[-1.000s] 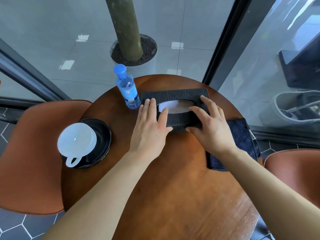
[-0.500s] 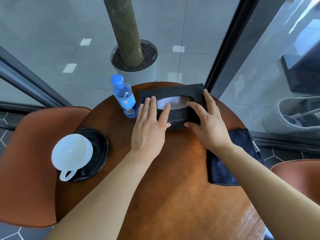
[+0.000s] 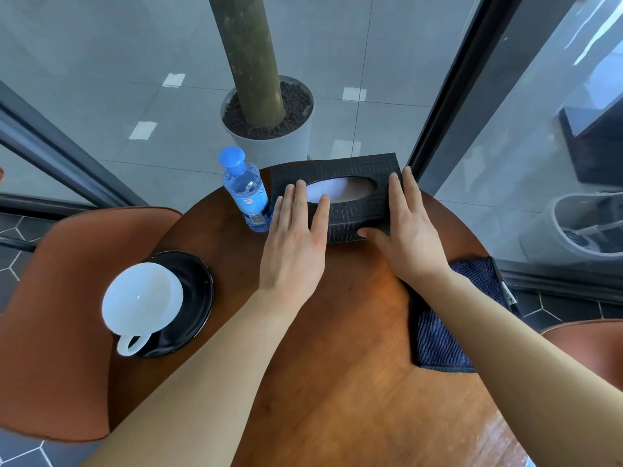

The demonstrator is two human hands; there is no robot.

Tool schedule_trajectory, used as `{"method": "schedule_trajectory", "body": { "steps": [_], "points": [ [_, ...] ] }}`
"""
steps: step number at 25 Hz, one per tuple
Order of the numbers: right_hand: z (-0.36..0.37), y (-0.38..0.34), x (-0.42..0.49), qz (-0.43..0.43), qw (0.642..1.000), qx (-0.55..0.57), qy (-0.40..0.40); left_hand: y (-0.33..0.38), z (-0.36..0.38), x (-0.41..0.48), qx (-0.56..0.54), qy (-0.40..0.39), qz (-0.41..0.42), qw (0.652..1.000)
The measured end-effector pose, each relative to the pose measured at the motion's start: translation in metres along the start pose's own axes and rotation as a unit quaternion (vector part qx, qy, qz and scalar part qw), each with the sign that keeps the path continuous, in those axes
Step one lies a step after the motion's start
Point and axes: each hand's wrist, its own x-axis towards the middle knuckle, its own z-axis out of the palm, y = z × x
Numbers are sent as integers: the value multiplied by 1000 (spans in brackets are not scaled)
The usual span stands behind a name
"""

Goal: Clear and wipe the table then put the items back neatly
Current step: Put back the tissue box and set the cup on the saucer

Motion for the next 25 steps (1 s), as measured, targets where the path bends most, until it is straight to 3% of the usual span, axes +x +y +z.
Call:
{"method": "schedule_trajectory", "body": {
  "steps": [25],
  "points": [
    [6, -4, 3, 2, 1000, -12, -3, -8, 8, 3, 39, -8, 4, 999]
  ]
}}
